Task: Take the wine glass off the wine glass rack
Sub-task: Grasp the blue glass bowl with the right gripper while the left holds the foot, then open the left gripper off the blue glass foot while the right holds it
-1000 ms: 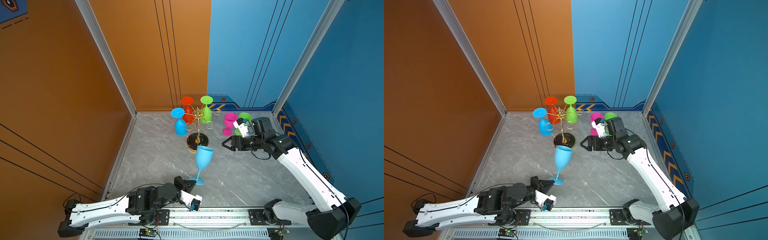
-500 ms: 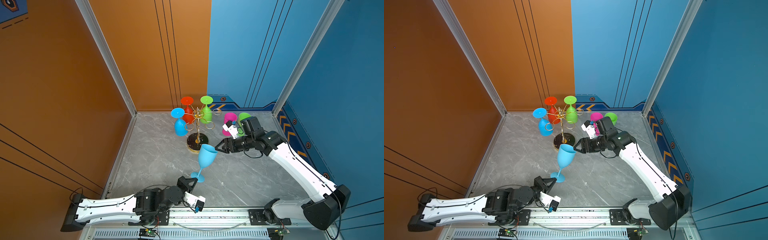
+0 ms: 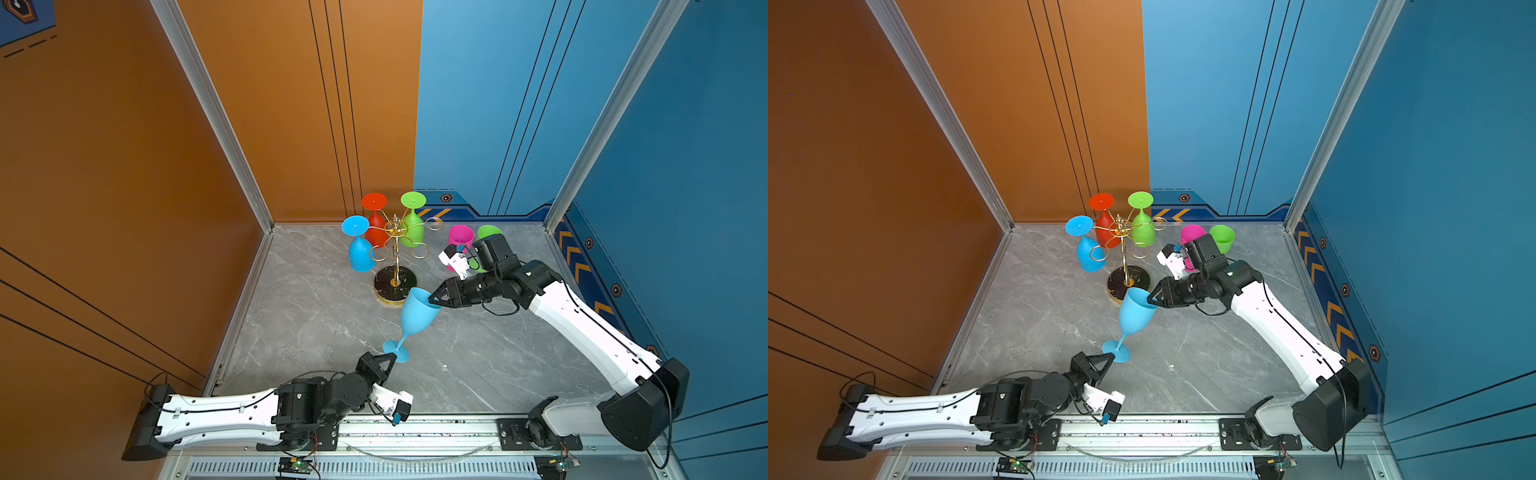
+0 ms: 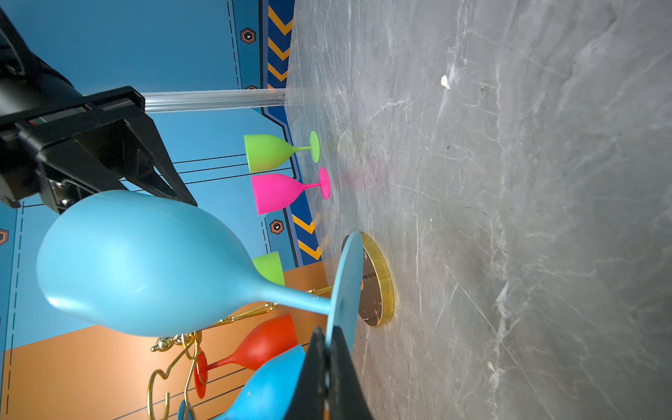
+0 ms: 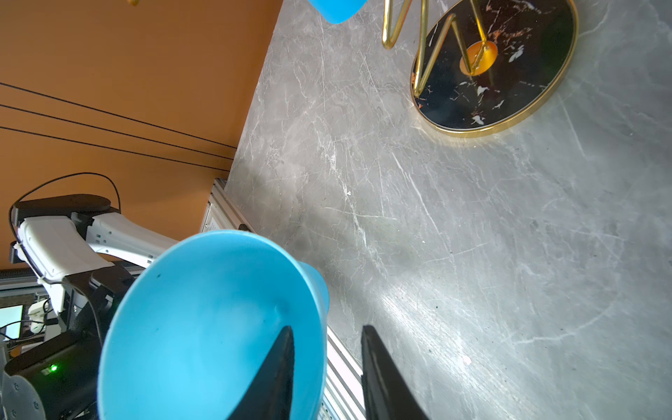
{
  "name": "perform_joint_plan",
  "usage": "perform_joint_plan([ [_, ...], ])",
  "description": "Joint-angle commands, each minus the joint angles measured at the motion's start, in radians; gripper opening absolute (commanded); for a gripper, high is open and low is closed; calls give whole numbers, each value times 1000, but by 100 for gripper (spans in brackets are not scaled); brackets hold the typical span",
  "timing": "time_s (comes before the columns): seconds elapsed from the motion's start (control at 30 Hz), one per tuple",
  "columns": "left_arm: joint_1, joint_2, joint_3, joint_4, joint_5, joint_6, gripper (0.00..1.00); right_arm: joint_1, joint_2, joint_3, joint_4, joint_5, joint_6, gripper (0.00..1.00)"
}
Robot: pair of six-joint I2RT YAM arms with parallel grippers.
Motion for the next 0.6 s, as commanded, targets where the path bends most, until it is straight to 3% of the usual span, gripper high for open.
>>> perform_joint_plan([
  [0.0,-11,9,-15,58,-55,19,0,8,13,23,-31,-27,-7,23],
  [0.37,-11,43,-21,82,-67,21,0,10,20,21,-32,-36,-9,2],
  [0.57,-11,44,-31,82,-55,11,12,2,25,25,-32,-32,-13,0],
])
